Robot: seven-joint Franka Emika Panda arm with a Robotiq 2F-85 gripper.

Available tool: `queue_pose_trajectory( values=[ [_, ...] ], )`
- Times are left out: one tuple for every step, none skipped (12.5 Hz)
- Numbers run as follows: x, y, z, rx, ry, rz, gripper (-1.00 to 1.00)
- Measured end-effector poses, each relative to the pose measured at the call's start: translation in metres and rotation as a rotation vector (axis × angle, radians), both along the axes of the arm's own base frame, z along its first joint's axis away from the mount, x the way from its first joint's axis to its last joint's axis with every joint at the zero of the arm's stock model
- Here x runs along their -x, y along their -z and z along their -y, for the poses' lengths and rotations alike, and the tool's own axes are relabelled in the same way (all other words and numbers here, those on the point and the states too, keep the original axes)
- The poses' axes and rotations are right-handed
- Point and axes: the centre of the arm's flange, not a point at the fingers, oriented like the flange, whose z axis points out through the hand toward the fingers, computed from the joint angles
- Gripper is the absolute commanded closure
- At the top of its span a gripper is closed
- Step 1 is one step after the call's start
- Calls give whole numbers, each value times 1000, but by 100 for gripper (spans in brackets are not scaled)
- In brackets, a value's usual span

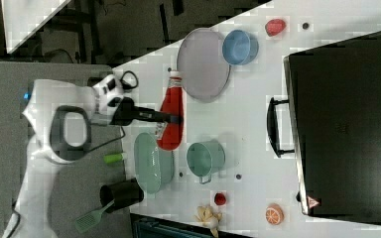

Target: Pick ketchup from strainer and place it on the table

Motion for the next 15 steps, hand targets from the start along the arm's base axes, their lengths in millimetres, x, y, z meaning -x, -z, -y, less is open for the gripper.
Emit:
queue_pose_trajectory(
  values=[
    [5, 16, 8, -1, -2, 5, -13],
    [12, 35, 13, -6, 6, 10, -13],
    [20, 54, 16, -17, 3, 11, -13],
    [29, 74, 19, -22, 1, 12, -13],
    [38, 93, 23, -28, 2, 21, -13],
    [48, 112, 26, -38, 1, 25, -13],
    [58, 130, 29, -48, 10, 20, -20],
    [67, 144, 33, -59, 20, 18, -38],
    [72, 156, 35, -74, 28, 28, -60],
    [76, 167, 34, -89, 29, 26, -82],
    [79, 175, 33, -101, 29, 8, -100],
    [79, 180, 32, -108, 23, 1, -100],
    [80, 181, 32, -111, 23, -2, -100],
    [77, 177, 31, -110, 23, 7, -100],
    [71, 168, 32, -97, 18, 26, -100]
  ],
)
